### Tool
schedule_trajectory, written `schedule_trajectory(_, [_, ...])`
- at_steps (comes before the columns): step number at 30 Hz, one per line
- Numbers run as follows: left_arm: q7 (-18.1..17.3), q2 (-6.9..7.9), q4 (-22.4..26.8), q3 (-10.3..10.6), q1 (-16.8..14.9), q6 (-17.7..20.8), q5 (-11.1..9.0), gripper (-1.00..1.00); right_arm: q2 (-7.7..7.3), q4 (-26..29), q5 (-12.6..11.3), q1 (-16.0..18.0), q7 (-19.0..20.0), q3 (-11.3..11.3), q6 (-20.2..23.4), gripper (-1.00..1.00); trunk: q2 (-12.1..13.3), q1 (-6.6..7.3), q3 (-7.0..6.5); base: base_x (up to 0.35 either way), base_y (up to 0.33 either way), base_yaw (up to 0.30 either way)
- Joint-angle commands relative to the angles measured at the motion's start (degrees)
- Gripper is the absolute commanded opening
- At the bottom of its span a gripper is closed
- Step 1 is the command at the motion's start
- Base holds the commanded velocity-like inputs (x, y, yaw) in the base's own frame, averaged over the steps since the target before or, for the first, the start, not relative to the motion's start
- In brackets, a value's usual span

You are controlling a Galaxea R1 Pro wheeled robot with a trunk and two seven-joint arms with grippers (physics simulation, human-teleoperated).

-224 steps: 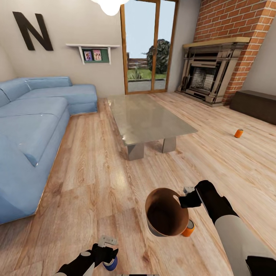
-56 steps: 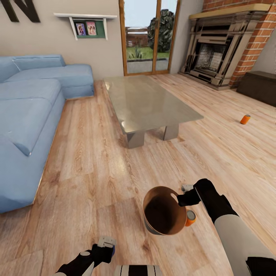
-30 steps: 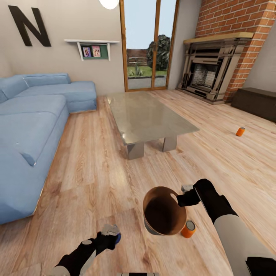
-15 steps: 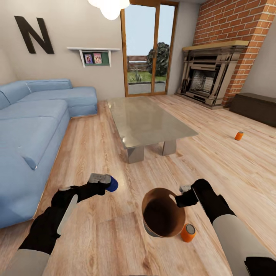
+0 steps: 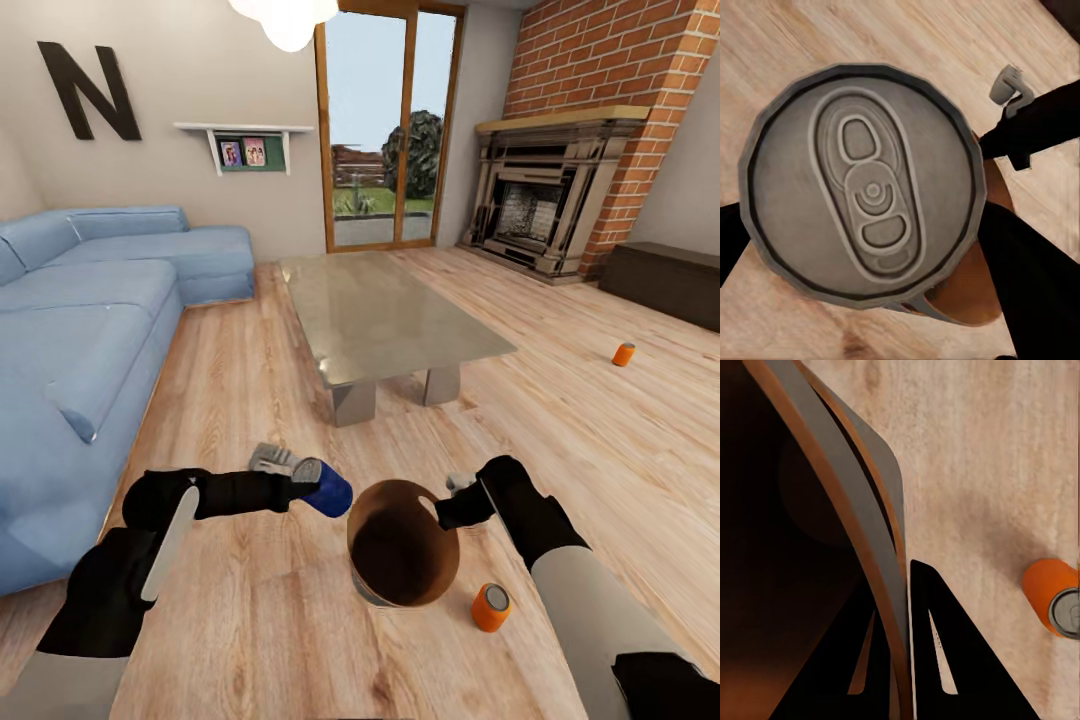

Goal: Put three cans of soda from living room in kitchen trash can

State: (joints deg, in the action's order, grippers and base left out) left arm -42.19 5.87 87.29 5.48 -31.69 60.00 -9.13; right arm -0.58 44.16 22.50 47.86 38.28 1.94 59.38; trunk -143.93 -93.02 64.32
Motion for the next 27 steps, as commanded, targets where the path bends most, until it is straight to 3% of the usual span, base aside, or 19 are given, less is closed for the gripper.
schedule_trajectory(1, [-3.37,-0.09,0.02,1.80,-0.01,0.00,0.34,-1.00,1.31,-0.01,-1.81,0.56,0.39,0.16,0.62,-1.00,0.00,0.01,0.00,0.000,0.000,0.000])
schedule_trajectory(7, [-6.65,-1.25,-0.08,6.26,0.02,0.00,0.59,-1.00,4.76,0.04,-1.69,1.60,0.12,1.41,0.62,-1.00,0.00,0.01,0.00,0.000,0.000,0.000])
schedule_trajectory(11, [-5.85,-2.25,-0.62,10.47,0.05,0.00,1.31,-1.00,6.24,0.04,-1.67,2.64,-0.08,1.82,0.62,-1.00,0.00,0.01,0.00,0.000,0.000,0.000])
schedule_trajectory(13, [-4.59,-2.56,-0.82,11.62,0.05,0.00,1.50,-1.00,6.53,0.04,-1.67,2.78,-0.10,1.86,0.62,-1.00,0.00,0.01,0.00,0.000,0.000,0.000])
schedule_trajectory(16, [1.72,-3.60,-1.51,14.15,0.05,0.00,1.74,-1.00,7.24,0.11,-1.56,3.18,-0.16,1.91,0.62,-1.00,0.00,0.01,0.00,0.000,0.000,0.000])
schedule_trajectory(18, [6.97,-3.90,-2.64,16.39,0.05,0.00,1.77,-1.00,7.57,0.12,-0.11,3.45,-0.16,1.92,0.62,-1.00,0.00,0.01,0.00,0.000,0.000,0.000])
schedule_trajectory(20, [9.73,-3.98,-2.96,17.89,0.05,0.00,1.79,-1.00,7.87,0.13,0.55,3.52,-0.15,1.92,0.62,-1.00,0.00,0.01,0.00,0.000,0.000,0.000])
schedule_trajectory(21, [14.22,-4.25,-3.24,20.14,0.05,0.00,1.79,-1.00,8.20,0.13,1.23,3.58,-0.14,1.92,0.62,-1.00,0.00,0.01,0.00,0.000,0.000,0.000])
schedule_trajectory(22, [15.84,-4.54,-3.31,20.92,0.05,0.00,1.80,-1.00,8.28,0.13,1.37,3.59,-0.14,1.92,0.62,-1.00,0.00,0.01,0.00,0.000,0.000,0.000])
schedule_trajectory(25, [27.50,-7.31,-3.85,26.61,0.06,0.00,1.82,-1.00,8.54,0.13,1.85,3.63,-0.15,1.93,0.62,-1.00,0.00,0.01,0.00,0.000,0.000,0.000])
schedule_trajectory(27, [30.54,-7.84,-4.34,28.60,0.06,0.00,1.82,-1.00,8.60,0.13,1.94,3.64,-0.15,1.93,0.62,-1.00,0.00,0.01,0.00,0.000,0.000,0.000])
